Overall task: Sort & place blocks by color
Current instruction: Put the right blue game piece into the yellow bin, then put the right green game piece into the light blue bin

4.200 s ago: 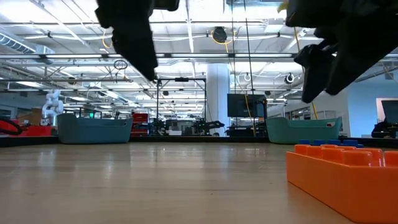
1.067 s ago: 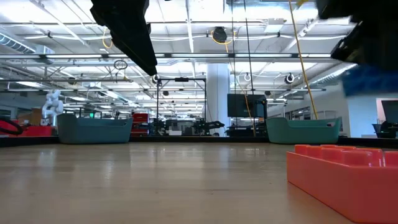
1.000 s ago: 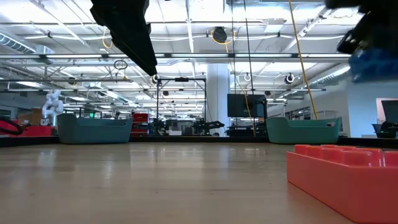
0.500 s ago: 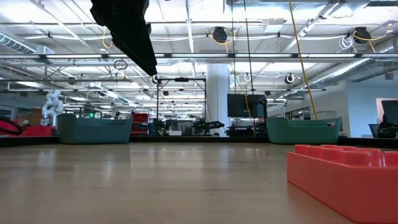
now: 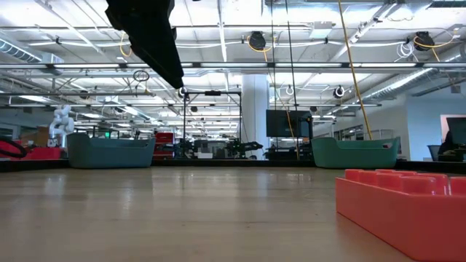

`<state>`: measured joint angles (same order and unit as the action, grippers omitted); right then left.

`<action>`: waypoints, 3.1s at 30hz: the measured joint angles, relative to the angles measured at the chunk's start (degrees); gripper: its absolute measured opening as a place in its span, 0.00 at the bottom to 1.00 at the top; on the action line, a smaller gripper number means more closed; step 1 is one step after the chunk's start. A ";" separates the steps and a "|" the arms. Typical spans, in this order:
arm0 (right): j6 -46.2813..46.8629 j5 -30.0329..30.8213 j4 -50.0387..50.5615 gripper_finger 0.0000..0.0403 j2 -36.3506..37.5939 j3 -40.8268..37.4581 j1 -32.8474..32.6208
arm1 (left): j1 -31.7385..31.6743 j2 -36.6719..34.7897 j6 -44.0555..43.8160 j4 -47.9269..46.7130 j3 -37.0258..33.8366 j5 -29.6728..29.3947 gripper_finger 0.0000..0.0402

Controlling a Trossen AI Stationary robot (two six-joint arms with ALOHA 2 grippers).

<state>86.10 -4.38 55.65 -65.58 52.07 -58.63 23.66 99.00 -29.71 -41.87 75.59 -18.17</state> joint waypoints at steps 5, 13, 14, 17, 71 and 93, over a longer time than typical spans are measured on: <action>0.24 0.04 0.45 0.57 -0.95 0.00 0.00 | 0.00 0.00 -0.04 -0.82 0.00 0.06 0.58; 0.69 -0.18 0.40 0.71 -0.86 -0.02 0.00 | 0.00 0.00 -0.20 -1.56 0.00 0.07 0.58; 0.73 -0.21 0.40 0.71 -0.87 -0.02 0.00 | 0.00 0.00 -0.22 -1.69 0.00 0.14 0.58; 1.36 -1.20 0.40 0.69 -0.85 -0.02 0.00 | 0.06 0.00 -1.07 -3.13 0.02 2.77 0.58; -28.74 -2.96 -28.20 0.65 -18.50 0.02 23.34 | -6.34 -0.04 2.99 -0.21 0.02 9.78 0.58; -34.90 -1.36 -22.31 0.65 -26.24 0.37 27.29 | -5.90 -0.04 3.02 -0.63 0.01 10.01 0.58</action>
<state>51.20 -5.73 33.34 -91.82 52.44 -31.34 17.76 98.97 -26.70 -42.50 75.61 -8.16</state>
